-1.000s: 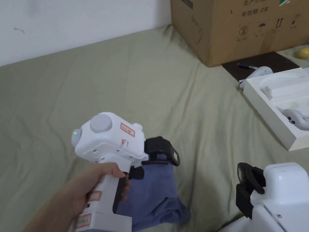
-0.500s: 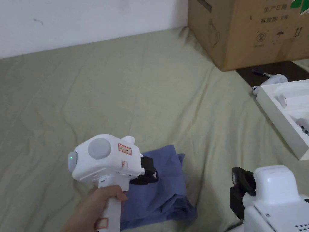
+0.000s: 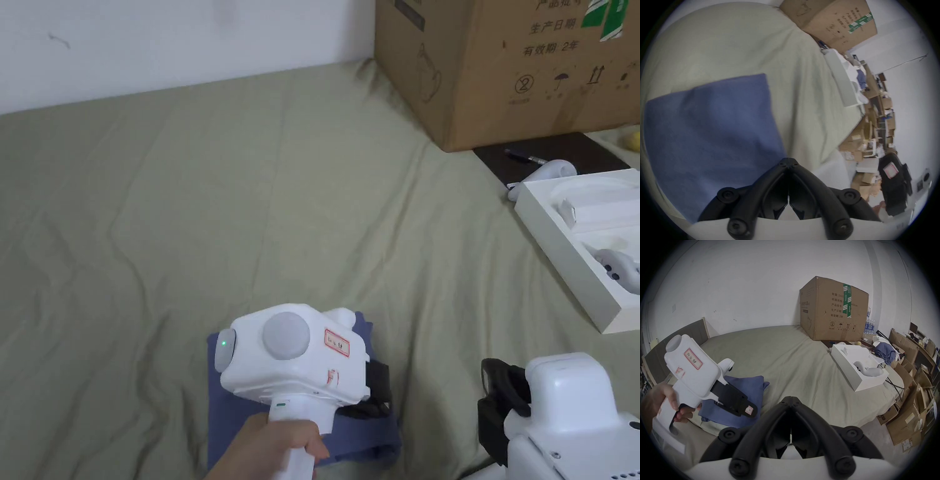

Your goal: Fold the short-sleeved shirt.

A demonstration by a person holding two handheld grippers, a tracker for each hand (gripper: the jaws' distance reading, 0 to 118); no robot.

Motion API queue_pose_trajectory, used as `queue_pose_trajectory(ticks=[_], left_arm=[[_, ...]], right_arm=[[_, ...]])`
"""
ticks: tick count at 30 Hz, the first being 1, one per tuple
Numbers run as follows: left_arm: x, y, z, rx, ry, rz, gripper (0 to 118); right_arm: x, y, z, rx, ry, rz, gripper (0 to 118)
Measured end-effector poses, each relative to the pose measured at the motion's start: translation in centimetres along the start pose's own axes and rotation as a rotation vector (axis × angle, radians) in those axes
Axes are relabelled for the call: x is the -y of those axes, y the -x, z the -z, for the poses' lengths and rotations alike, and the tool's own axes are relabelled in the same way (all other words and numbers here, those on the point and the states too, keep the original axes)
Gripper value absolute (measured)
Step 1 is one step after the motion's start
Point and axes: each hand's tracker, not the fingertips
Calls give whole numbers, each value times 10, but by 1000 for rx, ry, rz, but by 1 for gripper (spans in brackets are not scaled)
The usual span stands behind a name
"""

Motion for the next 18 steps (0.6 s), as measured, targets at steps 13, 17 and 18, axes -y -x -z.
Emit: queue_pose_trajectory(ticks=[13,17,18], left_arm=[[66,153,-158,47,-265,-224,47],[85,200,-169,43,-277,-284,107],[90,206,-172,55,-308,-304,107]], right_arm=[[1,88,80,-221,62,-54,0],[21,120,126,-198,162,-57,0],[29,123,133,-181,178,-60,0]])
